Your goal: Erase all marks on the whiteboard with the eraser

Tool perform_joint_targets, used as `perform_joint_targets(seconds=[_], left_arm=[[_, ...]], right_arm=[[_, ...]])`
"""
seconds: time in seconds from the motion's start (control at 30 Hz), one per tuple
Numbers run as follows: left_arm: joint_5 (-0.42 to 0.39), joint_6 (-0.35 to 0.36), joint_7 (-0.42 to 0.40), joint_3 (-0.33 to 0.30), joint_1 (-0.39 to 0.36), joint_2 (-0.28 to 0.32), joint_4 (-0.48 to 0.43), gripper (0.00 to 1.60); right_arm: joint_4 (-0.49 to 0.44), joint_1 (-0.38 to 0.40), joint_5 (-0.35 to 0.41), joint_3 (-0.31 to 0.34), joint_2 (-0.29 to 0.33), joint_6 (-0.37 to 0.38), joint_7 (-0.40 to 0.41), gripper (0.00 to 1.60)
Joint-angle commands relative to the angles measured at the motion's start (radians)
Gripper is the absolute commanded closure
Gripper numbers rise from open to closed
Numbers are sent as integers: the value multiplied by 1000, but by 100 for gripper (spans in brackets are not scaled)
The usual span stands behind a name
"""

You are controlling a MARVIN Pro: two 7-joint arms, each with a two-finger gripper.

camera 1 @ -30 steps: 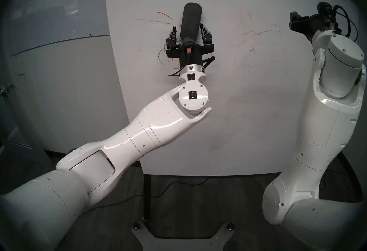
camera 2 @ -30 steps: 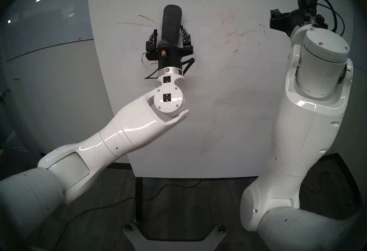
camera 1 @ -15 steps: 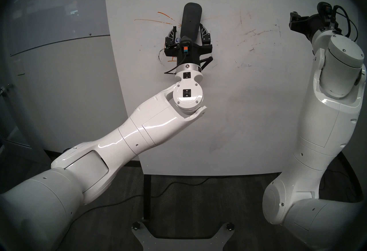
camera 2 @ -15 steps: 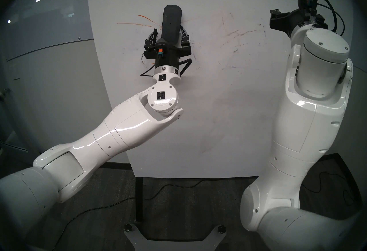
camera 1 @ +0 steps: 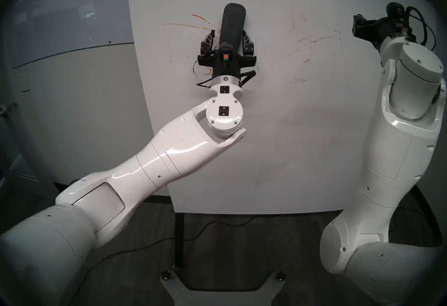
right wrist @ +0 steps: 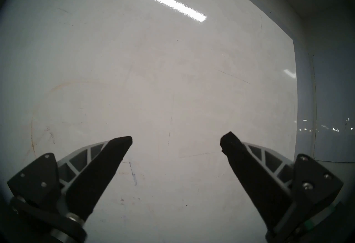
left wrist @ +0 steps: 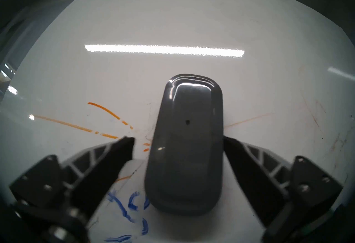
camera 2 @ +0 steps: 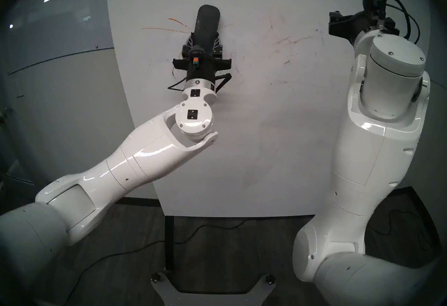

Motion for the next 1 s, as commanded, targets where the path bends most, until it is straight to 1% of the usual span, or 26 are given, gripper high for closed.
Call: perform_joint_targets(seconds=[0.0,0.1,0.23,0.43,0.63,0.73,0.87,0.97], left_arm=[[4,1,9,-18,-22,-5,-4,160],[2,-7,14,-22,-20,-10,-2,160],[5,-10,41,-27,-12,-23,-1,160],[14,-20,113,-38,24,-42,-6,160],[32,-26,192,-30,73,-55,-28,160],[30,-37,219,-22,101,-61,-34,160],[28,-48,226,-7,116,-65,-30,160],[33,-66,210,2,112,-54,-27,160]], right_arm=[[-11,9,-1,-2,-1,1,-2,0],[-11,9,-1,-3,0,1,-3,0],[-11,9,0,-3,0,1,-3,0],[-11,9,0,-3,0,1,-3,0],[-11,9,1,-3,1,1,-4,0],[-11,9,1,-3,1,1,-4,0],[-11,9,1,-3,1,1,-4,0],[-11,9,2,-3,1,1,-5,0]])
